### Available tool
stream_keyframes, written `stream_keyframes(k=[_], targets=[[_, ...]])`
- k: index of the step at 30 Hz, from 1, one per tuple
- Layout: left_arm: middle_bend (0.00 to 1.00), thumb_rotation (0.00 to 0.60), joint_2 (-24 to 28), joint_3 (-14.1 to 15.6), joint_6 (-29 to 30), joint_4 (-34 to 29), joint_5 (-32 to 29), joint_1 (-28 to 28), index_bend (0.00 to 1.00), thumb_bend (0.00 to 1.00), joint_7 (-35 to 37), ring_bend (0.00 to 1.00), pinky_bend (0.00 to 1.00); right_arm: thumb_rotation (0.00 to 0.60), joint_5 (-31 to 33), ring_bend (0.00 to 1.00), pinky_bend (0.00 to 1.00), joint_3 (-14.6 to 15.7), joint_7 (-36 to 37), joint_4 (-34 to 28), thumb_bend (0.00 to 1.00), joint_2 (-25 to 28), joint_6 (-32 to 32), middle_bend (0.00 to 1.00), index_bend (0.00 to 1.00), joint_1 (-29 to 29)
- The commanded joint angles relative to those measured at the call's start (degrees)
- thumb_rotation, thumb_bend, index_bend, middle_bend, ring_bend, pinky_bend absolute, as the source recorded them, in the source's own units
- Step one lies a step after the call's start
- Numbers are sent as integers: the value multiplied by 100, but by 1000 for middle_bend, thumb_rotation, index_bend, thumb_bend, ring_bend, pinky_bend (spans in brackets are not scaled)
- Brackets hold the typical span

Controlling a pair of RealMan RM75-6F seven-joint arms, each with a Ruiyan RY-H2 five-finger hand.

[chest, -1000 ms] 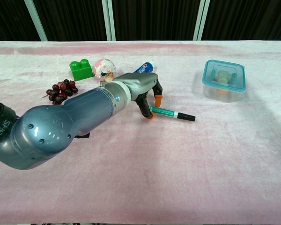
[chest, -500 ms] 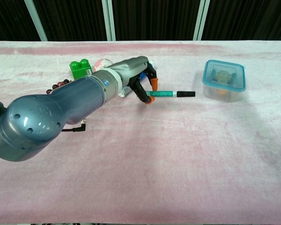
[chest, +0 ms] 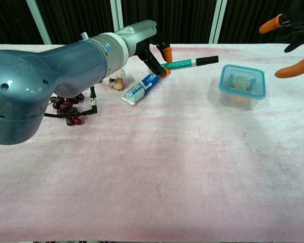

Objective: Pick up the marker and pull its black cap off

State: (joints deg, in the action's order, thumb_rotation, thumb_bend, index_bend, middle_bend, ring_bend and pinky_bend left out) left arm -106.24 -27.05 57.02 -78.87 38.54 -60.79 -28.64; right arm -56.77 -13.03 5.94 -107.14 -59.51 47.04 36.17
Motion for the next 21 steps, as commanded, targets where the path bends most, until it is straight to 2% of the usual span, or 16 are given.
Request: stream_keyframes(k=[1,3,9,21], targets=[[336,600,63,-46,-7,-35,-191,-69,757,621,-86,46,80,600,355,39,150,-20,-318,274,119,-571,71,1,183,275],[336,600,52,-33,-63,24,-298,-124,757,621,-117,46,78,600,540,38,150,-54,-421,376,124,-863,156,1,190,381],[336,600,4,95,-129,175,-527,-265,758,621,-299,46,72,600,788,38,151,-78,-741,564,129,-1228,431,0,199,510],[337,600,-126,177,-45,352,-648,-414,769,621,-416,46,70,600,1029,38,150,-59,-892,708,137,-1387,457,0,251,552]])
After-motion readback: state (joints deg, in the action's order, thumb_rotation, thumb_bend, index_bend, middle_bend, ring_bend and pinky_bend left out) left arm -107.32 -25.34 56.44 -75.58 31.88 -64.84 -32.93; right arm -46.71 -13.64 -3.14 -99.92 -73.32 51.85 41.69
